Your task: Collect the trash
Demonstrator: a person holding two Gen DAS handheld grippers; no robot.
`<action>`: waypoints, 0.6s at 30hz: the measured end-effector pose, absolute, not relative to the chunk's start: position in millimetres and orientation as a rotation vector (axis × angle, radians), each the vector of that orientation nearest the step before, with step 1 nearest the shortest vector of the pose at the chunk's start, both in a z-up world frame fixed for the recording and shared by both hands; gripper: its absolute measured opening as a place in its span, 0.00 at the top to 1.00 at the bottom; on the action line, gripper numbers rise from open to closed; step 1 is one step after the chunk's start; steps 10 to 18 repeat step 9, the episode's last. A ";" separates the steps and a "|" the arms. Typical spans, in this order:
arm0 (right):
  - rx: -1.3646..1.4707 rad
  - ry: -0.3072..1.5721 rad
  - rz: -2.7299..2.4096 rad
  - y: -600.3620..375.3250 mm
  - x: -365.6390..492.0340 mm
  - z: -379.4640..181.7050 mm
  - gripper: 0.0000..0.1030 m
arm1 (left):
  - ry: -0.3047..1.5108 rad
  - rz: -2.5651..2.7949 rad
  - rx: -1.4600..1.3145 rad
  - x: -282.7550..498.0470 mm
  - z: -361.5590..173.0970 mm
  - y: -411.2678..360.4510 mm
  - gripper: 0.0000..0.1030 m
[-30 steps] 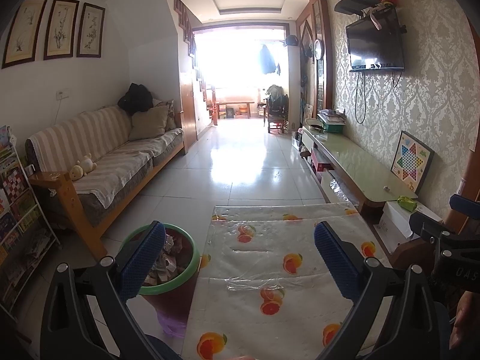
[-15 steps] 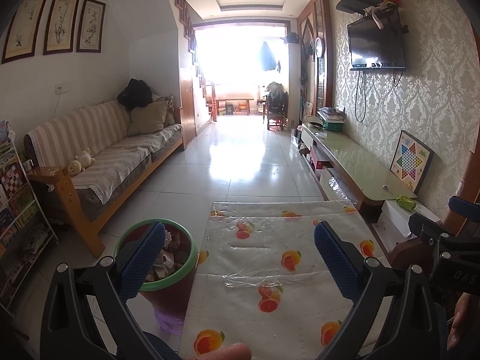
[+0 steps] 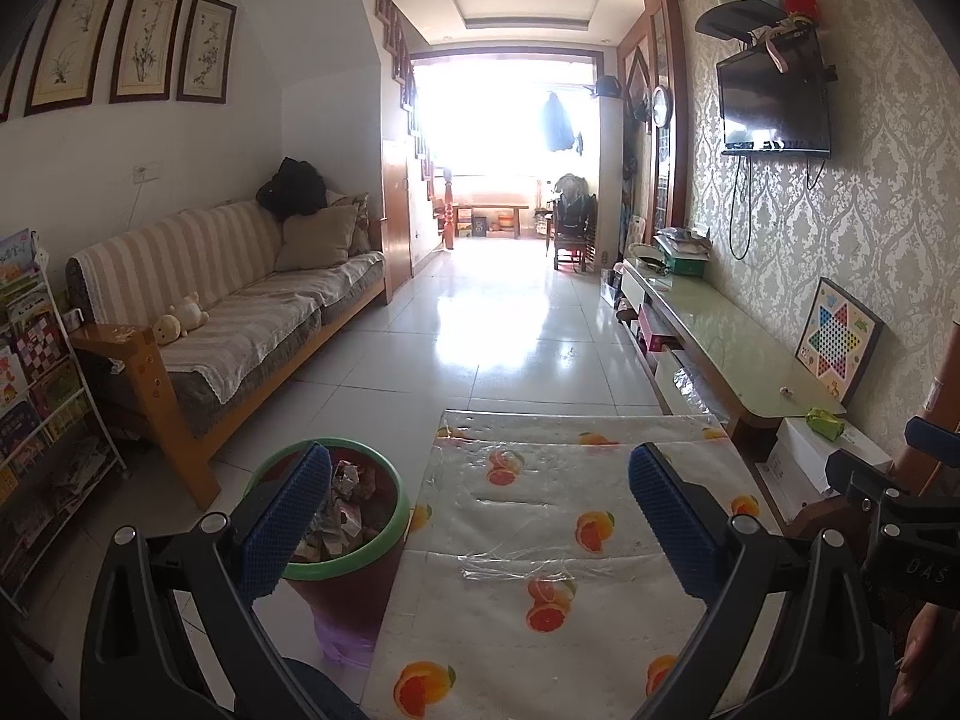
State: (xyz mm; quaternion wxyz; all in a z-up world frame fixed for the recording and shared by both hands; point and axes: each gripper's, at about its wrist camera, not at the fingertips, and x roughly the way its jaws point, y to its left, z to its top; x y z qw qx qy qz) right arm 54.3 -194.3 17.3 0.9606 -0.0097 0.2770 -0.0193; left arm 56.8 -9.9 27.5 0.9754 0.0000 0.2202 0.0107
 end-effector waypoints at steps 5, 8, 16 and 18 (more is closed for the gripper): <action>-0.019 0.559 -0.038 -194.1 53.8 18.0 0.04 | 0.449 -0.022 0.020 57.7 26.8 -14.5 0.07; -0.022 0.561 -0.037 -194.1 54.4 17.6 0.04 | 0.448 -0.014 0.025 56.9 26.6 -16.3 0.07; -0.020 0.562 -0.037 -193.4 54.6 17.5 0.04 | 0.450 -0.015 0.022 57.3 26.3 -16.0 0.07; -0.020 0.562 -0.037 -193.4 54.6 17.5 0.04 | 0.450 -0.015 0.022 57.3 26.3 -16.0 0.07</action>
